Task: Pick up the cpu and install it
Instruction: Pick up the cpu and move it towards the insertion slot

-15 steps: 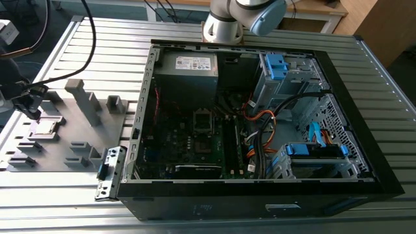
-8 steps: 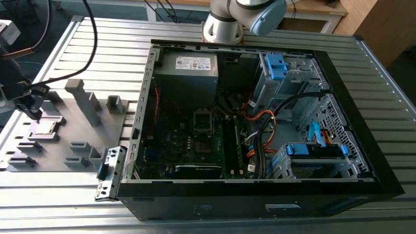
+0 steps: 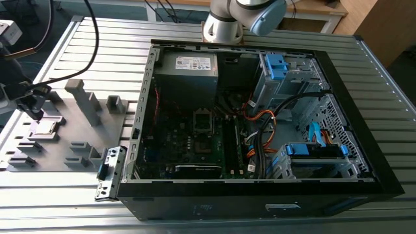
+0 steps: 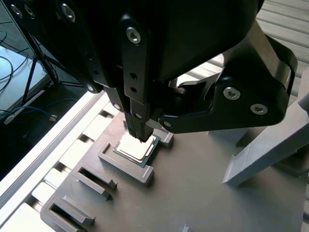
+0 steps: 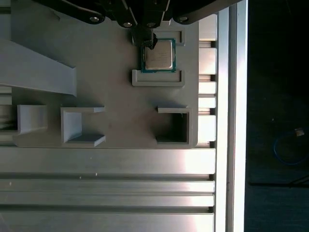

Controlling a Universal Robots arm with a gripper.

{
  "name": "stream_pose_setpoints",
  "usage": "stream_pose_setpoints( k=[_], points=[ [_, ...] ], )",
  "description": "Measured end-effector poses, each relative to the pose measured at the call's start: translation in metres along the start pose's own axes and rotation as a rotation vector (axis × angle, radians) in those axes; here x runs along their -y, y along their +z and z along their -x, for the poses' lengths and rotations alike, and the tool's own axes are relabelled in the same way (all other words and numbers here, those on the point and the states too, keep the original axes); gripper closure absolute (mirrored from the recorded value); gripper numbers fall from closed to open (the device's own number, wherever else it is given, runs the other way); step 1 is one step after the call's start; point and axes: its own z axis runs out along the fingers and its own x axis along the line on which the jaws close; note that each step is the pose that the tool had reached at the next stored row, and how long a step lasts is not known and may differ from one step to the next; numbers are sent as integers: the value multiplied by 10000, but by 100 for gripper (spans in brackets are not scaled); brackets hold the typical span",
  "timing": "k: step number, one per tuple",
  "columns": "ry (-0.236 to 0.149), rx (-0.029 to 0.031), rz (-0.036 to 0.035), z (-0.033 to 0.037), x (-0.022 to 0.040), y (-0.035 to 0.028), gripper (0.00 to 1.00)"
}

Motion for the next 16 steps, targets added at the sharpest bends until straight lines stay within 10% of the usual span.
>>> stream_pose_setpoints(
  k=[16],
  points=[
    [0, 1, 0, 56, -1, 5, 89]
  ],
)
